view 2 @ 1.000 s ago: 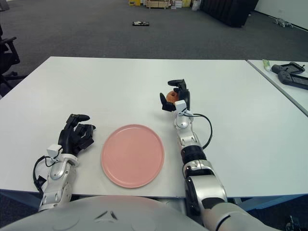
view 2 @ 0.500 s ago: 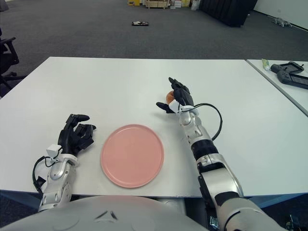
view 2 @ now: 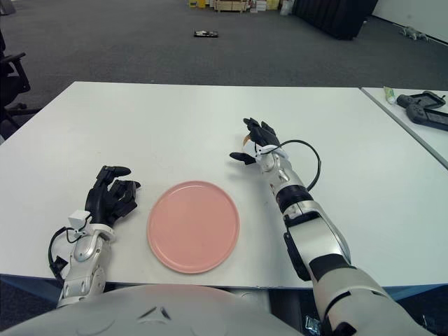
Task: Put the apple into the plate.
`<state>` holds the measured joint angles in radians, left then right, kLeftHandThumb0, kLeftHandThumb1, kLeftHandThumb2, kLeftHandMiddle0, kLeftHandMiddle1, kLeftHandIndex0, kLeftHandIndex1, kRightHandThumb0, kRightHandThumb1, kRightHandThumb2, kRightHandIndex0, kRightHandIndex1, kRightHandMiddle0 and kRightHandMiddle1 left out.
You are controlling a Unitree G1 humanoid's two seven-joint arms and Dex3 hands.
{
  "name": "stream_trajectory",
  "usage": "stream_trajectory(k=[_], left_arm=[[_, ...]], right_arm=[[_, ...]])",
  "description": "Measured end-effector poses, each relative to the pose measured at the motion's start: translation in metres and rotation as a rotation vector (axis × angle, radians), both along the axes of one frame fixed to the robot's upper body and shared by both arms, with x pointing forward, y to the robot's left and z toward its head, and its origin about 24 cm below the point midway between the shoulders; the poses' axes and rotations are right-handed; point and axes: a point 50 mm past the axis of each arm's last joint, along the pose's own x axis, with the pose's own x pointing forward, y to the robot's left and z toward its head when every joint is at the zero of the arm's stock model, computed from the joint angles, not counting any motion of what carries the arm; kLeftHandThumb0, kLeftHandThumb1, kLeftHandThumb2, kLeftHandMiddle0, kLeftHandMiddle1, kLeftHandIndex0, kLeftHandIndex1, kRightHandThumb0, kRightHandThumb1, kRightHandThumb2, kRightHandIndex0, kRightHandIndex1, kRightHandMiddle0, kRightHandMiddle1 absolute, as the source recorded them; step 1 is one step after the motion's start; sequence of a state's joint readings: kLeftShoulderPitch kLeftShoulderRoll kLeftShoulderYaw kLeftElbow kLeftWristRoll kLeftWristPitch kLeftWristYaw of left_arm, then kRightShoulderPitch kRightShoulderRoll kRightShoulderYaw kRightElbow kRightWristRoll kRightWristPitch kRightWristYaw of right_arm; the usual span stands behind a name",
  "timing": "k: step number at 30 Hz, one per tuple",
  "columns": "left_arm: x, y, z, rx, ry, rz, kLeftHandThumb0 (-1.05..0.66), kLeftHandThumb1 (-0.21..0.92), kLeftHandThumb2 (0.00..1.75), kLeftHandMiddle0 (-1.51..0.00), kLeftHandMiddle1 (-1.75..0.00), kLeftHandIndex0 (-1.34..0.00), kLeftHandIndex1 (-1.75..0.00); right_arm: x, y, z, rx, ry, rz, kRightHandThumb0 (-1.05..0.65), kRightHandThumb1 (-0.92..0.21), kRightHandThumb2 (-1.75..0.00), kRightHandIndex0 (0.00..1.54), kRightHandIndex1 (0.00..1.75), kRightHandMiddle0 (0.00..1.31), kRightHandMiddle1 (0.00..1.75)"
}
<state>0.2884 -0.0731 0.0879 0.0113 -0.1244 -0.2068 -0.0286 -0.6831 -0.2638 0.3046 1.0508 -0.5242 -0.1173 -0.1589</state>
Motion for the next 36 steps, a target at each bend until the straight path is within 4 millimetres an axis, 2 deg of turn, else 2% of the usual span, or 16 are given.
stream_trajectory(k=[6,11,12,16,17,18,23,24,29,31,33,36], left_arm=[[-0.001,0.000,0.000,0.005,0.002,0.000,-0.01,0.59,0.96,-0.41,-1.62,-0.29,-1.75],[-0.001,0.000,0.000,0.002,0.001,0.002,-0.01,0.59,0.95,-0.41,-1.60,-0.30,-1.75],[-0.001,0.000,0.000,0.000,0.001,0.003,-0.01,0.59,0.96,-0.41,-1.61,-0.30,-1.75],[-0.001,0.000,0.000,-0.006,0.000,0.007,-0.01,0.59,0.96,-0.41,-1.61,-0.30,-1.75],[-0.001,0.000,0.000,-0.006,0.000,0.007,-0.01,0.59,0.96,-0.40,-1.61,-0.30,-1.75],[-0.001,0.000,0.000,-0.007,0.000,0.008,-0.01,0.59,0.96,-0.40,-1.61,-0.30,-1.75],[-0.002,0.001,0.000,-0.007,0.000,0.010,-0.01,0.59,0.97,-0.38,-1.64,-0.30,-1.75],[-0.003,0.001,0.000,-0.006,0.000,0.010,-0.01,0.59,0.97,-0.38,-1.65,-0.30,-1.75],[-0.004,0.001,0.001,-0.003,0.001,0.012,-0.01,0.59,0.98,-0.37,-1.66,-0.29,-1.75],[-0.004,0.002,0.001,-0.002,0.001,0.014,-0.01,0.59,0.98,-0.37,-1.67,-0.29,-1.75],[-0.005,0.002,0.001,-0.001,0.001,0.016,-0.01,0.59,0.98,-0.37,-1.67,-0.29,-1.75],[-0.006,0.002,0.001,0.001,0.002,0.018,-0.01,0.59,0.98,-0.36,-1.69,-0.28,-1.75]], right_arm=[[0.002,-0.005,-0.004,-0.051,0.014,-0.022,-0.82,-0.59,-0.66,0.00,0.00,0.00,0.41],[0.000,-0.012,-0.010,-0.095,0.033,-0.049,-0.73,-0.57,-0.73,0.01,0.01,0.00,0.49],[0.000,-0.013,-0.010,-0.102,0.035,-0.055,-0.69,-0.54,-0.79,0.01,0.12,0.00,0.55],[0.000,-0.016,-0.012,-0.131,0.046,-0.064,-0.61,-0.51,-0.85,0.00,0.39,0.00,0.68],[0.000,-0.016,-0.012,-0.141,0.046,-0.062,-0.59,-0.51,-0.87,0.00,0.55,0.00,0.75],[0.000,-0.016,-0.012,-0.154,0.045,-0.062,-0.58,-0.52,-0.88,0.00,0.61,0.00,0.77],[0.000,-0.014,-0.012,-0.180,0.041,-0.072,-0.51,-0.50,-0.98,0.01,1.11,0.00,1.04],[0.000,-0.014,-0.013,-0.182,0.039,-0.074,-0.50,-0.49,-0.99,0.01,1.14,0.00,1.07],[-0.001,-0.010,-0.014,-0.185,0.036,-0.074,-0.41,-0.45,-1.11,0.07,1.37,0.00,1.43],[-0.001,-0.010,-0.014,-0.185,0.036,-0.076,-0.40,-0.44,-1.13,0.08,1.40,0.00,1.50],[-0.001,-0.010,-0.015,-0.184,0.036,-0.080,-0.39,-0.57,-0.98,0.12,1.45,0.15,1.62],[-0.002,-0.011,-0.016,-0.171,0.038,-0.090,-0.38,-0.63,-0.91,0.18,1.50,0.29,1.70]])
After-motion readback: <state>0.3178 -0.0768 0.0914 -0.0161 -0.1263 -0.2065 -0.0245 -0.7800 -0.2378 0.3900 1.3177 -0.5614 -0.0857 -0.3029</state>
